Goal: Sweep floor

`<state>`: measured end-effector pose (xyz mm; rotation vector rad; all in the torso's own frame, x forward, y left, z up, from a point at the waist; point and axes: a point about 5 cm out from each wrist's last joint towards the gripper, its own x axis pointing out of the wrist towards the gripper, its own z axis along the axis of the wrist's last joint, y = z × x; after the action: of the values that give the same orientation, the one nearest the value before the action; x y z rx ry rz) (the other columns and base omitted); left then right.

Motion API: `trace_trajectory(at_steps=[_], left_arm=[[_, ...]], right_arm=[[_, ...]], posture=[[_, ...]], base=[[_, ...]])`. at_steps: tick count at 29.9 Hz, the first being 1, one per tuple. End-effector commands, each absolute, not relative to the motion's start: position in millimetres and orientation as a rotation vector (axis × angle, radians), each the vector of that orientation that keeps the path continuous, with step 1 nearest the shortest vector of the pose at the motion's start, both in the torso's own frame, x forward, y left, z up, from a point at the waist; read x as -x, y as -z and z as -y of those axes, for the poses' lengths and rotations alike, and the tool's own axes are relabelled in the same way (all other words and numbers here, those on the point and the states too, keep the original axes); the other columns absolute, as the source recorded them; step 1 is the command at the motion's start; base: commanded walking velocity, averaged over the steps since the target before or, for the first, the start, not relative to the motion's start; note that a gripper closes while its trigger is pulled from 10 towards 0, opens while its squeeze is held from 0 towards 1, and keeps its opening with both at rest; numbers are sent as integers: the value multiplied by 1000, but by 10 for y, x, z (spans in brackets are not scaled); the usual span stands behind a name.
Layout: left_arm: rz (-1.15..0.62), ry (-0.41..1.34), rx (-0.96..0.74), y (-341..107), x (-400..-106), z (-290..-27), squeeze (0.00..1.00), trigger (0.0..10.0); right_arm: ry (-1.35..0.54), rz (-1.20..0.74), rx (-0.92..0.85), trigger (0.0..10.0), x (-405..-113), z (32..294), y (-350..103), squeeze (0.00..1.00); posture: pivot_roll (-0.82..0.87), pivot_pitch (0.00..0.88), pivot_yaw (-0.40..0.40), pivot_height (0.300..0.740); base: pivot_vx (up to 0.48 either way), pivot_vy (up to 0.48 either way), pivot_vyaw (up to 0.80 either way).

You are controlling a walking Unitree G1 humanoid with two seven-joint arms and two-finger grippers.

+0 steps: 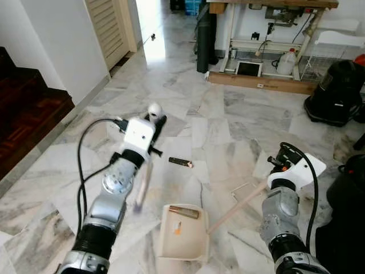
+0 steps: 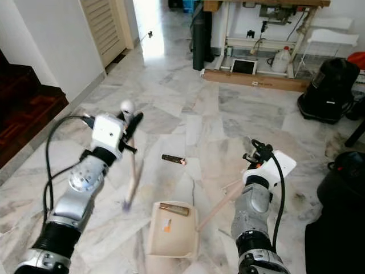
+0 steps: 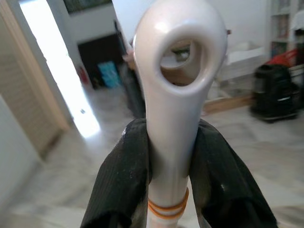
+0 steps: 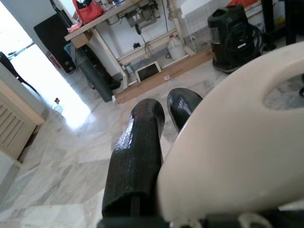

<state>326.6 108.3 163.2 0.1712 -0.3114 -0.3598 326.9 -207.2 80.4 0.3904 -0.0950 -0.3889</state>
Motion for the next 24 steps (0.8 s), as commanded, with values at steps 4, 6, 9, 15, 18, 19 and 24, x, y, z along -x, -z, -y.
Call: trace_trajectory(at_steps=[4,6,9,15,18,19,24], left_arm=[[366,388,-17,-1852,-3288,-1003,0,10000],[363,387,-15,-1862,-3301,-1008,0,10000],[375,357,-38,-1876,-3322,-1059,0,10000],[465,346,-168,-2042,-3295,-1100,0,10000],[521,348,-203,-2172,-3252,-1088,0,10000],[541,339,-209,-2223,-3244,-1093,0,10000],[598,271,-232,-2358,-3260,-1153,0,10000]], right_arm=[[366,151,-413,10000,-3306,2040,-923,0],[367,151,-416,10000,-3305,2038,-920,0],[366,151,-416,10000,-3307,2031,-920,0],[354,166,-397,10000,-3325,2034,-967,0],[356,174,-386,10000,-3325,2054,-983,0],[357,177,-382,10000,-3324,2063,-990,0],[357,184,-341,10000,-3321,2089,-1010,0]], posture=[[31,0,1,740],[30,0,2,740],[29,0,4,740],[32,0,7,740],[31,0,8,740],[32,0,8,740],[38,0,5,740]], base=[[0,0,0],[0,0,0],[0,0,0],[0,0,0],[0,0,0],[0,0,0],[0,0,0]])
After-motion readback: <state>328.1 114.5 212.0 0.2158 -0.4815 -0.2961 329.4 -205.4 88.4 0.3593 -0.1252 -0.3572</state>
